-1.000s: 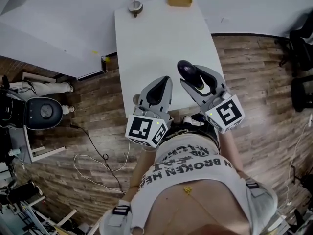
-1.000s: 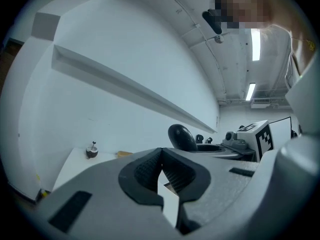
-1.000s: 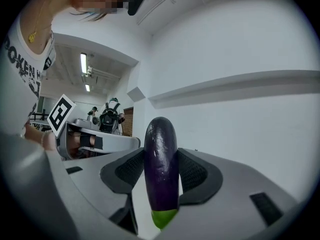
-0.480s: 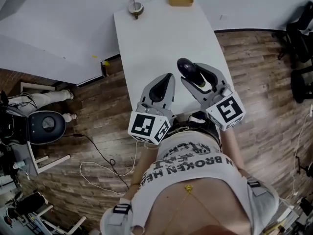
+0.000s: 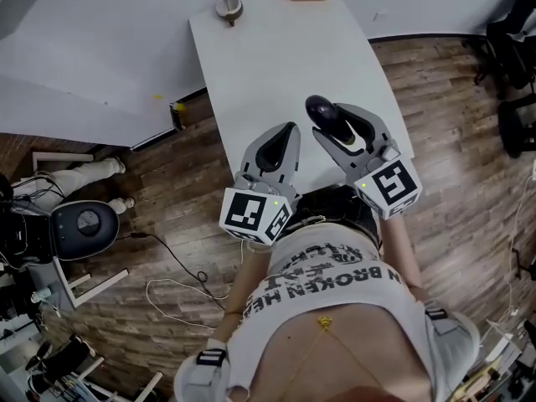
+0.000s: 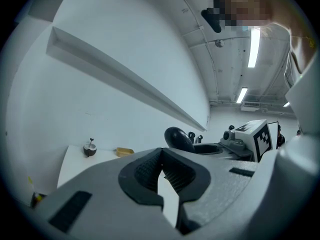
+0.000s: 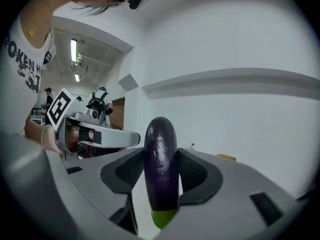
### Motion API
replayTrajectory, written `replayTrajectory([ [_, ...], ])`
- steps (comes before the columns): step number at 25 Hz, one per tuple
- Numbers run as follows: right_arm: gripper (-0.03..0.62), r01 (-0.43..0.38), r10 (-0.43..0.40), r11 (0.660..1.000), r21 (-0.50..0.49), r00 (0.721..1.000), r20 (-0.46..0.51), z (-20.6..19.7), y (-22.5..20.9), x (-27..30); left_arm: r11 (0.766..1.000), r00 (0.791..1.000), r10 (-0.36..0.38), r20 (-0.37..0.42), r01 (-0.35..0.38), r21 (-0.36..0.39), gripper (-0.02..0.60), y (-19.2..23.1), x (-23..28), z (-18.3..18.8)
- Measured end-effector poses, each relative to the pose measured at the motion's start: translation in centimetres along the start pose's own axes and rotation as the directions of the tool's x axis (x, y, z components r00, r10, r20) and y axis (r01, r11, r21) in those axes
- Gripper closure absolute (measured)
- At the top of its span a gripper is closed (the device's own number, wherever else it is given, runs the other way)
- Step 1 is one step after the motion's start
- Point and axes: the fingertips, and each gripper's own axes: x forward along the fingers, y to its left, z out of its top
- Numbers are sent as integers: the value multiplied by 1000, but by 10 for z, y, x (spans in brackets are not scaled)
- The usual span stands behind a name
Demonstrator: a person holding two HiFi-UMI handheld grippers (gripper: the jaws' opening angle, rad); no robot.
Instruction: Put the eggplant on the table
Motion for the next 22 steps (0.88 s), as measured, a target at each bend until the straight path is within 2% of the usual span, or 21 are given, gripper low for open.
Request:
replayTrajectory([
  [6,387,-39,39,999,-14,999,6,5,-3,-3,1000,1000,29,-5,-29,3,583,-4,3,3],
  [13,387,-130,130,991,-19,991,-14,7,-21,21,996,996,92,12,-92,-18,583,12,25,18],
  [17,387,-155,155,988,-16,988,-22,5,-35,24,993,994,109,8,-109,-50,583,9,38,17],
  [22,387,-180,180,984,-11,984,-11,4,-38,24,992,992,123,-10,-123,-41,583,5,43,13],
])
